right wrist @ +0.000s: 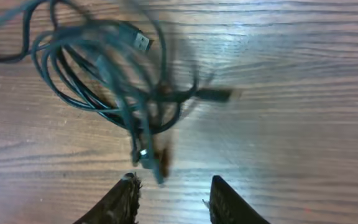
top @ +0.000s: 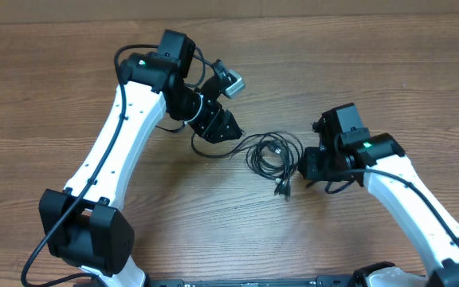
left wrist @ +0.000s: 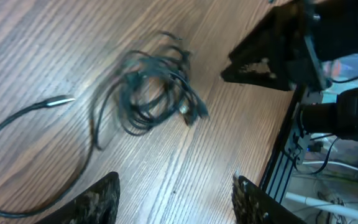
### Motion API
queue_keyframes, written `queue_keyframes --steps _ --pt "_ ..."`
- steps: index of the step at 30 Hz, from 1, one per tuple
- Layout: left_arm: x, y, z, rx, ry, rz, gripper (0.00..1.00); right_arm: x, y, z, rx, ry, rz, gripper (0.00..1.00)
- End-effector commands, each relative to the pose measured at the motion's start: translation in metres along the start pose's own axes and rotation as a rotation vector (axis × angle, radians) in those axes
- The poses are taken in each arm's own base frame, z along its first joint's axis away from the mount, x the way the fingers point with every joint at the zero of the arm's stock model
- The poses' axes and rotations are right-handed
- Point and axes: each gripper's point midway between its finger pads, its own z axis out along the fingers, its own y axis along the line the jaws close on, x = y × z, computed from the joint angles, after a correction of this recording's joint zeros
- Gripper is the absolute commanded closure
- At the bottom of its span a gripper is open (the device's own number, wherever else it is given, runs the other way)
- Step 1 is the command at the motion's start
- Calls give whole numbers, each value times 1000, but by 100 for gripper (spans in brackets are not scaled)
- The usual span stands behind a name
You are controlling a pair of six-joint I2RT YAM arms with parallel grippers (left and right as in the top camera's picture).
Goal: Untangle cables
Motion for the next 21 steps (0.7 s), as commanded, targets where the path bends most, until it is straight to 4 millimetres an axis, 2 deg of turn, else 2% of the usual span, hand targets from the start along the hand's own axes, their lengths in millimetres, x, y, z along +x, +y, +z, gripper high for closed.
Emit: queue_keyframes --steps 1,4,9,13,21 --pt "2 -13 4 12 4 24 42 1 17 8 -102 39 -8 67" --pt "1 -18 9 19 10 44 43 -1 29 11 -168 50 -10 67" --pt "3 -21 17 -12 47 70 46 -5 26 11 -152 34 -3 67" --pt "8 -11 28 -74 95 33 47 -6 10 13 -60 22 92 67" --pt "17 16 60 -95 174 -20 48 -10 -4 12 -6 3 264 60"
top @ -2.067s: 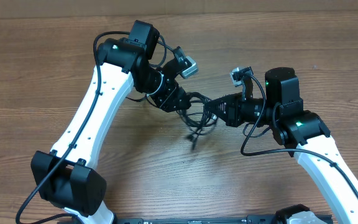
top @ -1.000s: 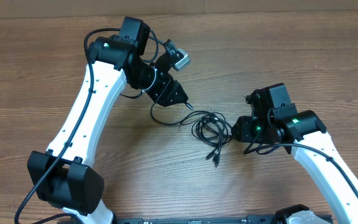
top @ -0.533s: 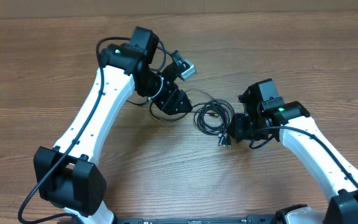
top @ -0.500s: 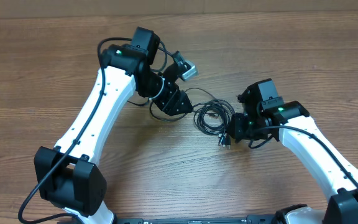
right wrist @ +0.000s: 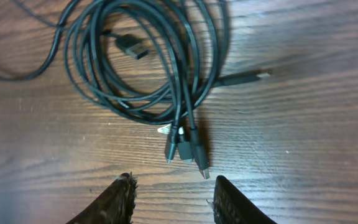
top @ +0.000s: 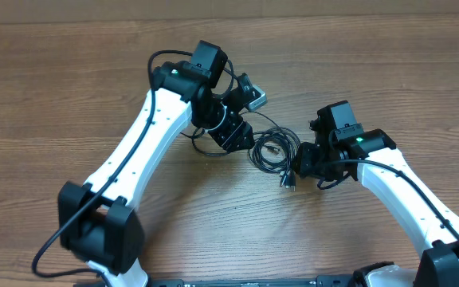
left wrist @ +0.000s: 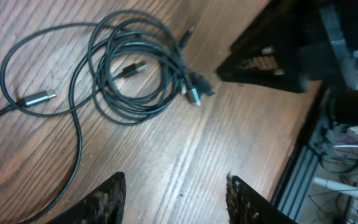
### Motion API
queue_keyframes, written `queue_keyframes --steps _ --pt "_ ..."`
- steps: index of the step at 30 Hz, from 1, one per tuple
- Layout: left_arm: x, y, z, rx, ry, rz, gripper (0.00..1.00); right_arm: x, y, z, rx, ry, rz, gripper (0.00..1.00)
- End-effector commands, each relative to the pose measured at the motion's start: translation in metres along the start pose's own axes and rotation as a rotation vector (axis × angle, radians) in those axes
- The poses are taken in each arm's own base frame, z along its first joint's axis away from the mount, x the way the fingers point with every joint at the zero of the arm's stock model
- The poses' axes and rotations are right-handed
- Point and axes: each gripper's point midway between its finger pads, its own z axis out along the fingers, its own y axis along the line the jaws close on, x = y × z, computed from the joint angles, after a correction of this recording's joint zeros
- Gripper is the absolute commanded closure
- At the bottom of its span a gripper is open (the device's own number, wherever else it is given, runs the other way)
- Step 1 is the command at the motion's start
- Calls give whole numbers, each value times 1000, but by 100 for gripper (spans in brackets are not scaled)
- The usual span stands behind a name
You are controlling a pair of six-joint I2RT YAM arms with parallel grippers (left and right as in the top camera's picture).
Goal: Untangle cables
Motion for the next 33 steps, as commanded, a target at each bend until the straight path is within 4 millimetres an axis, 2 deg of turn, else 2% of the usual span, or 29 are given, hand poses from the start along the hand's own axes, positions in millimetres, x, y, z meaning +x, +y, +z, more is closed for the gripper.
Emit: queue_keyframes --steps 1,4,10,16,24,31,33 --pt "13 22 26 -34 82 -76 48 -9 -13 -4 36 -32 136 60" --pt "19 37 40 -63 122 -149 49 -11 -25 -7 45 -27 189 59" --pt "32 50 75 -30 192 -255 50 -10 -47 -12 72 -8 271 59" --pt "42 62 102 -20 237 -376 50 -9 -48 -13 75 -4 274 59" --pt "23 60 113 12 167 -676 46 -9 -48 -13 75 -4 274 60" --pt "21 69 121 -117 153 -772 52 -6 -49 -13 81 7 276 59" --pt "20 66 123 -125 153 -784 53 -6 -49 -13 82 8 277 59"
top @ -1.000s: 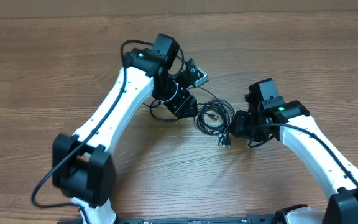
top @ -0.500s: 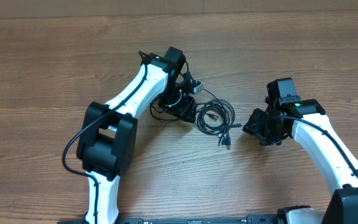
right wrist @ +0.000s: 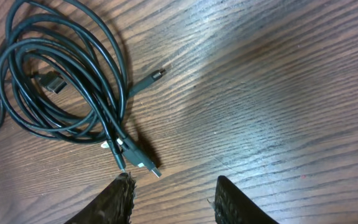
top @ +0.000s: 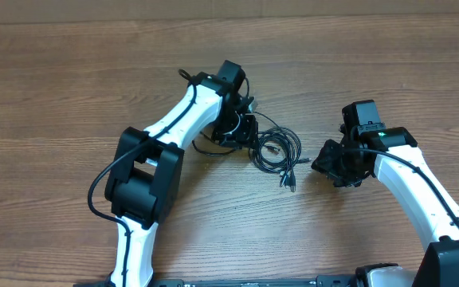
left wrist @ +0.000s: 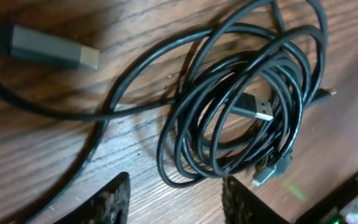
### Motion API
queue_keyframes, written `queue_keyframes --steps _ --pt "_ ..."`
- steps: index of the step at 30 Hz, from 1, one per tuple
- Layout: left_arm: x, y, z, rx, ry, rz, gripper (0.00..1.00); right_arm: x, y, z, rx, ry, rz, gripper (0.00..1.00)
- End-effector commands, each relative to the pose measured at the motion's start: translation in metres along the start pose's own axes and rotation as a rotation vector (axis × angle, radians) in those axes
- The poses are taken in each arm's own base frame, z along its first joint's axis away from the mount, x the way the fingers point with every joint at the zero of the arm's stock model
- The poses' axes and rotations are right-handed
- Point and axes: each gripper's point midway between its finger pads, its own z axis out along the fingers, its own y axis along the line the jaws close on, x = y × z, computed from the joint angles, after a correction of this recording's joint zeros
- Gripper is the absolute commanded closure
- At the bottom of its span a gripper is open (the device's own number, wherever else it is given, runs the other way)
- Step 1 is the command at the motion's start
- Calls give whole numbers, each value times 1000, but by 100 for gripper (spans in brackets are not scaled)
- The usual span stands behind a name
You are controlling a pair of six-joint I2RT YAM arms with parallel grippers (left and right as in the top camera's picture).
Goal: Untangle cables
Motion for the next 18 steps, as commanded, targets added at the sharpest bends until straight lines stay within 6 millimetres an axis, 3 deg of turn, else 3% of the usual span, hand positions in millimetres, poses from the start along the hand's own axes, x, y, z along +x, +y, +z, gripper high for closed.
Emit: queue_keyframes --steps 1,9,18 --pt "2 -1 9 -51 -2 -99 54 -3 -1 -2 2 -10 10 59" --pt "2 19 11 -217 -51 -212 56 -2 -1 -2 4 -8 10 59" --pt "-2 15 13 -235 -77 -186 56 -3 -1 -2 3 -9 11 59"
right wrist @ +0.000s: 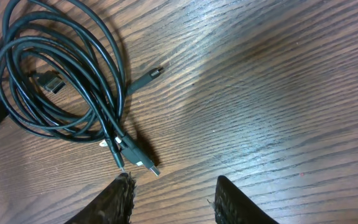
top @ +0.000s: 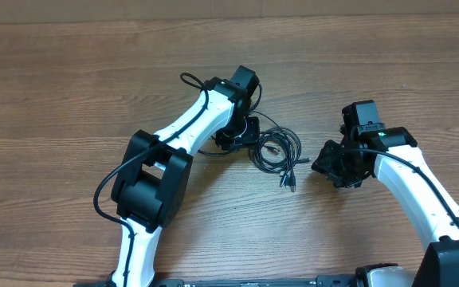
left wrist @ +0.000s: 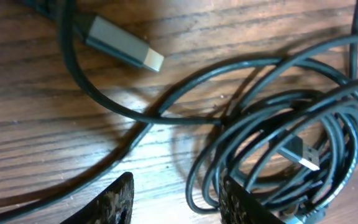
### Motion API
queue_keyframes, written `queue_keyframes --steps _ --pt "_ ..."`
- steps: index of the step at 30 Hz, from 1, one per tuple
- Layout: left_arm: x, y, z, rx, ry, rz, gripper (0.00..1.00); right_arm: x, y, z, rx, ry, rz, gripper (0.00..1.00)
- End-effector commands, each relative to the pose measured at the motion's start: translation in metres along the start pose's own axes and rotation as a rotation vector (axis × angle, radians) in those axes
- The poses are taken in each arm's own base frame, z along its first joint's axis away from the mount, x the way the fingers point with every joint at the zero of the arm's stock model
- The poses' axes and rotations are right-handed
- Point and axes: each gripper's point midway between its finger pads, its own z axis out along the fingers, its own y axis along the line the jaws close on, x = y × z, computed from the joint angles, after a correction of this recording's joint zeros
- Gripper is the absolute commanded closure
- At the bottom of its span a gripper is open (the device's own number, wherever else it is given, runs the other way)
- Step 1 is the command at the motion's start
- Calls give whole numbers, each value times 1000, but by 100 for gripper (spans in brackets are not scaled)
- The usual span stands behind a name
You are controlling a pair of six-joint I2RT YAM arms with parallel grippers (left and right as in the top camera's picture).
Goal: Untangle cables
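Observation:
A coil of thin black cables [top: 276,151] lies mid-table, its plugs bunched at the lower end [top: 287,182]. In the left wrist view the coil [left wrist: 278,143] fills the right side, with a grey plug [left wrist: 123,42] on a loose strand above. My left gripper [top: 241,134] is low at the coil's left edge, open [left wrist: 174,202], its right finger close against the loops. My right gripper [top: 325,163] is open [right wrist: 173,202] to the right of the coil [right wrist: 61,81], just beyond the plug ends [right wrist: 132,158], holding nothing.
A loose black strand [top: 205,147] runs left from the coil under my left arm. The wooden table [top: 70,96] stretches wide on all sides. A wall edge runs along the far side.
My left gripper has moved slightly further along the coil's left edge and lower; the grey plug now shows higher in its view. The right arm and the cables have not moved.
My left gripper was open up and left of the coil, my right open close at its right side. Then the left came nearer. Later the left sat low at the coil's left edge and the right had backed off to the right. The coil stays bundled.

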Motion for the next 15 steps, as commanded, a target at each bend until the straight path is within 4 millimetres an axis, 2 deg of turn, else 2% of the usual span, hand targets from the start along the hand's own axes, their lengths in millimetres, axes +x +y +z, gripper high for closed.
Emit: queue_keyframes --steps 1,7,15 --pt "3 0 6 -41 -8 -1 56 -4 0 -2 0 -14 9 59" --pt "6 -8 10 -61 -22 32 56 -4 0 -2 0 -14 9 59" --pt "4 -10 12 -118 -64 65 60 -4 0 -2 0 -14 9 59"
